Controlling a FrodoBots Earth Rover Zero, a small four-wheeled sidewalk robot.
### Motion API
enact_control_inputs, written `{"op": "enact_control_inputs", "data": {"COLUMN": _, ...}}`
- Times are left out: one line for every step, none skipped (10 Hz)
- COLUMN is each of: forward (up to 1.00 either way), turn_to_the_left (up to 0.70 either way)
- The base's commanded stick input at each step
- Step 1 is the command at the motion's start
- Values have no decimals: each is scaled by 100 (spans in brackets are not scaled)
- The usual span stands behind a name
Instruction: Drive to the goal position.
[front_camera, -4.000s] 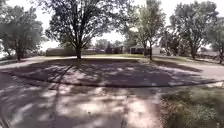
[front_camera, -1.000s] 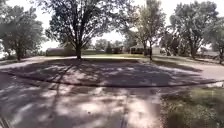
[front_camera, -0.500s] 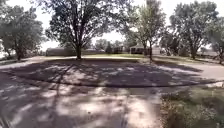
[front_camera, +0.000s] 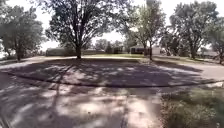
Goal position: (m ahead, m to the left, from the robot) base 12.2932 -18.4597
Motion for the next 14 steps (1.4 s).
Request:
{"op": "enact_control_inputs", "data": {"forward": 4, "turn_to_the_left": 0}}
{"op": "enact_control_inputs", "data": {"forward": 4, "turn_to_the_left": 0}}
{"op": "enact_control_inputs", "data": {"forward": 4, "turn_to_the_left": 0}}
{"op": "enact_control_inputs", "data": {"forward": 4, "turn_to_the_left": 0}}
{"op": "enact_control_inputs", "data": {"forward": 4, "turn_to_the_left": 0}}
{"op": "enact_control_inputs", "data": {"forward": 4, "turn_to_the_left": 0}}
{"op": "enact_control_inputs", "data": {"forward": 5, "turn_to_the_left": 0}}
{"op": "enact_control_inputs", "data": {"forward": 0, "turn_to_the_left": 0}}
{"op": "enact_control_inputs", "data": {"forward": 0, "turn_to_the_left": 0}}
{"op": "enact_control_inputs", "data": {"forward": 0, "turn_to_the_left": 0}}
{"op": "enact_control_inputs", "data": {"forward": 0, "turn_to_the_left": 0}}
{"op": "enact_control_inputs", "data": {"forward": 0, "turn_to_the_left": 0}}
{"op": "enact_control_inputs", "data": {"forward": 1, "turn_to_the_left": 0}}
{"op": "enact_control_inputs", "data": {"forward": 4, "turn_to_the_left": 0}}
